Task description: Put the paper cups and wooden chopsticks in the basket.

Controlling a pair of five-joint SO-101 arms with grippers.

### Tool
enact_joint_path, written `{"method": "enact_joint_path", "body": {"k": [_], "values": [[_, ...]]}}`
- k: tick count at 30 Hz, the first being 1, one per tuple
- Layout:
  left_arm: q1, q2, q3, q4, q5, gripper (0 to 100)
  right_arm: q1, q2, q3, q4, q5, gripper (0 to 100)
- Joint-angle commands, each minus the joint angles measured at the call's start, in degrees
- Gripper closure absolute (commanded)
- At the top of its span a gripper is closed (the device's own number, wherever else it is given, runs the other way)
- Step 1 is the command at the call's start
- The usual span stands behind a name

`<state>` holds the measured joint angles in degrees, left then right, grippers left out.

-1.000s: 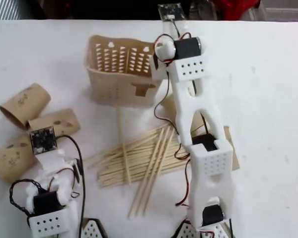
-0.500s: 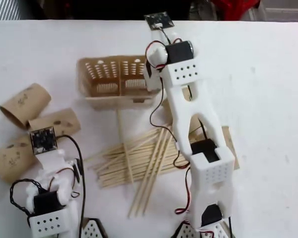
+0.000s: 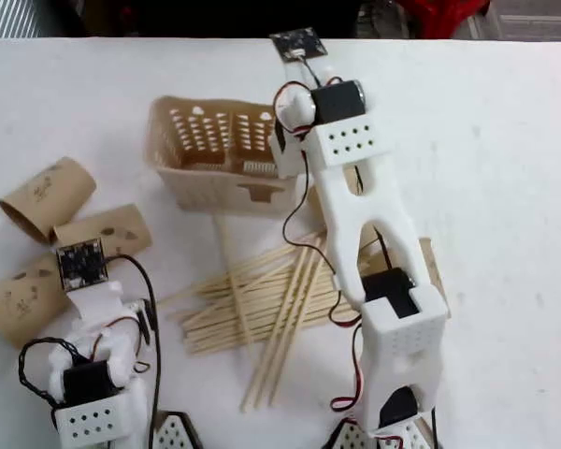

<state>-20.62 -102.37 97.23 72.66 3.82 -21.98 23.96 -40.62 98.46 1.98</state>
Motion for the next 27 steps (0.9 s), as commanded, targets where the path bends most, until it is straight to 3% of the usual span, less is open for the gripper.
{"method": "enact_joint_path", "body": {"k": [1, 27], "values": [[-0.57, -0.4, -0.18, 0.18, -0.44, 85, -2.24, -3.91, 0.09, 0.4, -0.09, 98.4], [-0.57, -0.4, -0.18, 0.18, -0.44, 85, -3.91, -11.3, 7.65, 0.22, 1.58, 96.3]]}}
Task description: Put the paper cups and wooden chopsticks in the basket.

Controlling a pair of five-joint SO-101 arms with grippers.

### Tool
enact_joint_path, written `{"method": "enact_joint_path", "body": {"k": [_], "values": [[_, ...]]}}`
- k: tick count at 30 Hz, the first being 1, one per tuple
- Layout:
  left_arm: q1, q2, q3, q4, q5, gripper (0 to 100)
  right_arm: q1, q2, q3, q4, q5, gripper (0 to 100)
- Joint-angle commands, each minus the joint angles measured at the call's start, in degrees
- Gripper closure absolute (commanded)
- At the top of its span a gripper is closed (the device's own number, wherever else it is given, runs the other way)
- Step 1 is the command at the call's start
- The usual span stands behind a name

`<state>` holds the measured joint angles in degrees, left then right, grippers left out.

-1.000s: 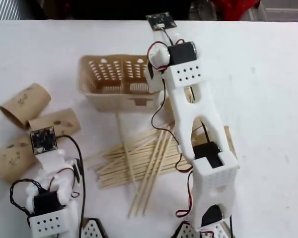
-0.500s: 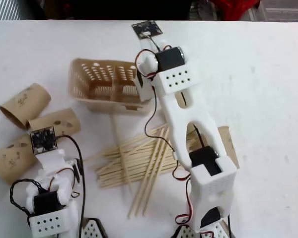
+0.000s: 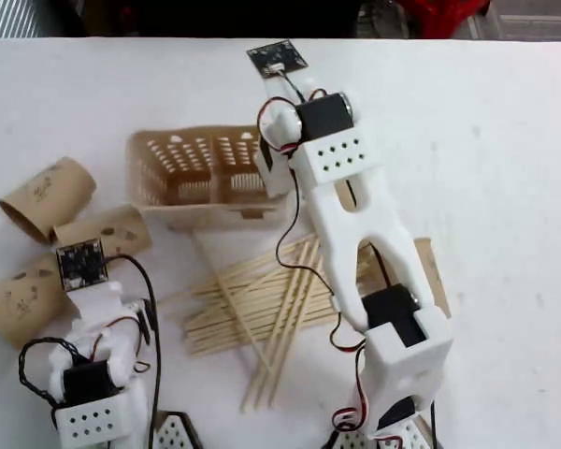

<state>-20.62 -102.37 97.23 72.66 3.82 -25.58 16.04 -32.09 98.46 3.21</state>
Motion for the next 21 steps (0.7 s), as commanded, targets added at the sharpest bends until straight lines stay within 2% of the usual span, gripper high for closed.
{"method": "enact_joint_path", "body": {"k": [1, 5, 7, 12, 15, 21], "values": [[-0.57, -0.4, -0.18, 0.18, -0.44, 85, -0.31, -3.38, -0.88, 0.22, 0.44, 93.4], [-0.57, -0.4, -0.18, 0.18, -0.44, 85, -0.31, -4.09, -0.97, 0.13, 0.79, 77.5], [-0.57, -0.4, -0.18, 0.18, -0.44, 85, -0.31, -4.09, -0.97, 0.13, 0.79, 73.3], [-0.57, -0.4, -0.18, 0.18, -0.44, 85, 1.1, -4.09, -0.97, -1.63, 0.97, 72.5], [-0.57, -0.4, -0.18, 0.18, -0.44, 85, 1.71, -4.7, -1.67, -2.15, 3.6, 72.6], [-0.57, -0.4, -0.18, 0.18, -0.44, 85, 3.12, -11.21, -5.19, -0.92, 4.48, 72.6]]}}
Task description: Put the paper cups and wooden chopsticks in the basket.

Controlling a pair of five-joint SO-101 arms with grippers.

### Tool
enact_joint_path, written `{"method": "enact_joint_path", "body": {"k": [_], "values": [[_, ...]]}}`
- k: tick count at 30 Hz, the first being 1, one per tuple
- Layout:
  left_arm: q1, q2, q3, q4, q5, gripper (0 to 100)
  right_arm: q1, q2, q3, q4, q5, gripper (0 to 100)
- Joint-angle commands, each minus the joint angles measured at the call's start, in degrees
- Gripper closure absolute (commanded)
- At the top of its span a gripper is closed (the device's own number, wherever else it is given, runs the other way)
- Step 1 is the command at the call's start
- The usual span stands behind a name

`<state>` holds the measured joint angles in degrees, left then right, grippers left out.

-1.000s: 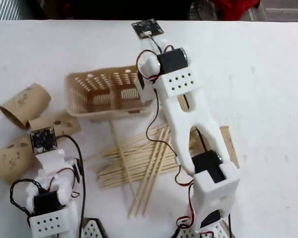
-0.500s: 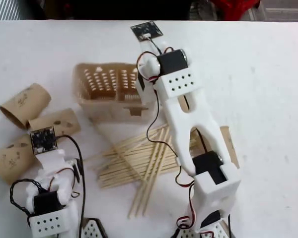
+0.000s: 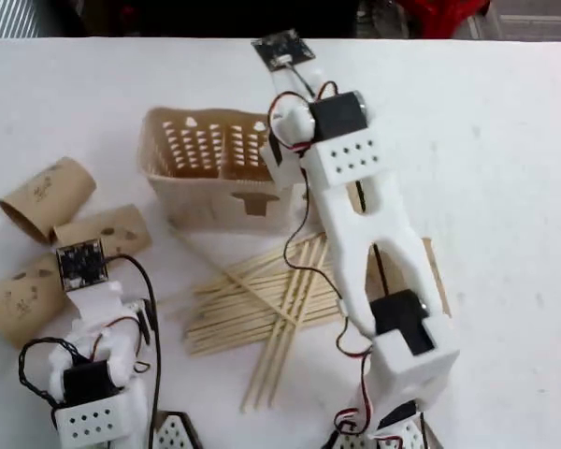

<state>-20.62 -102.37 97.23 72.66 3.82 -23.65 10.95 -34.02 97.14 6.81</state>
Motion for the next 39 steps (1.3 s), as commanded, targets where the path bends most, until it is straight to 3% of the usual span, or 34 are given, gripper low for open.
{"method": "enact_joint_path", "body": {"k": [1, 9, 15, 22, 30, 39], "values": [[-0.57, -0.4, -0.18, 0.18, -0.44, 85, 2.15, -7.34, -3.52, 0.92, 0.88, 72.6], [-0.57, -0.4, -0.18, 0.18, -0.44, 85, 14.99, -10.42, -1.05, 1.27, 1.85, 72.6], [-0.57, -0.4, -0.18, 0.18, -0.44, 85, 25.19, -9.54, 12.66, 1.19, 13.54, 72.9], [-0.57, -0.4, -0.18, 0.18, -0.44, 85, 33.19, -2.59, 21.19, -1.19, 14.15, 81.4], [-0.57, -0.4, -0.18, 0.18, -0.44, 85, 33.63, 7.78, 16.18, -1.1, 5.19, 76.9], [-0.57, -0.4, -0.18, 0.18, -0.44, 85, 35.3, 17.27, 13.8, 1.19, 3.96, 78.6]]}}
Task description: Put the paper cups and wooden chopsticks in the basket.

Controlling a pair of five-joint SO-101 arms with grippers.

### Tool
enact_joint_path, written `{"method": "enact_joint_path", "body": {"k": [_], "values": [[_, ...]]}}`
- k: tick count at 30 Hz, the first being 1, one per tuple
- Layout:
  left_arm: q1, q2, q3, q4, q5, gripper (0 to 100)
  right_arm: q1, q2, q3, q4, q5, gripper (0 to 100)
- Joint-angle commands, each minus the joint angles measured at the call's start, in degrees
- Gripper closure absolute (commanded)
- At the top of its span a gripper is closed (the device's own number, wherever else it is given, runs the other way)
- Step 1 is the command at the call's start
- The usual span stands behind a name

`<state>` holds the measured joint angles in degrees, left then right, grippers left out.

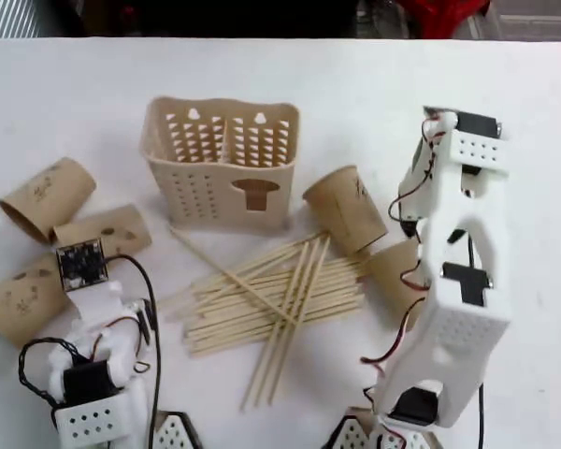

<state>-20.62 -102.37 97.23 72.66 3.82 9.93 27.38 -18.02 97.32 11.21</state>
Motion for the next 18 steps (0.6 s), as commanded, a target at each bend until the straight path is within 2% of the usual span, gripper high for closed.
{"method": "enact_joint_path", "body": {"k": [1, 7, 10, 12, 18], "values": [[-0.57, -0.4, -0.18, 0.18, -0.44, 85, 2.42, 2.07, -2.2, 1.01, -0.44, 80.5], [-0.57, -0.4, -0.18, 0.18, -0.44, 85, 6.2, 5.67, -2.64, 0.84, 0.44, 89.3], [-0.57, -0.4, -0.18, 0.18, -0.44, 85, 7.16, 4.0, -2.73, 0.84, 3.69, 95.4], [-0.57, -0.4, -0.18, 0.18, -0.44, 85, 8.22, 1.19, -2.73, 0.84, 5.27, 98.6], [-0.57, -0.4, -0.18, 0.18, -0.44, 85, 14.29, -15.08, -2.73, 0.75, 5.8, 98.2]]}}
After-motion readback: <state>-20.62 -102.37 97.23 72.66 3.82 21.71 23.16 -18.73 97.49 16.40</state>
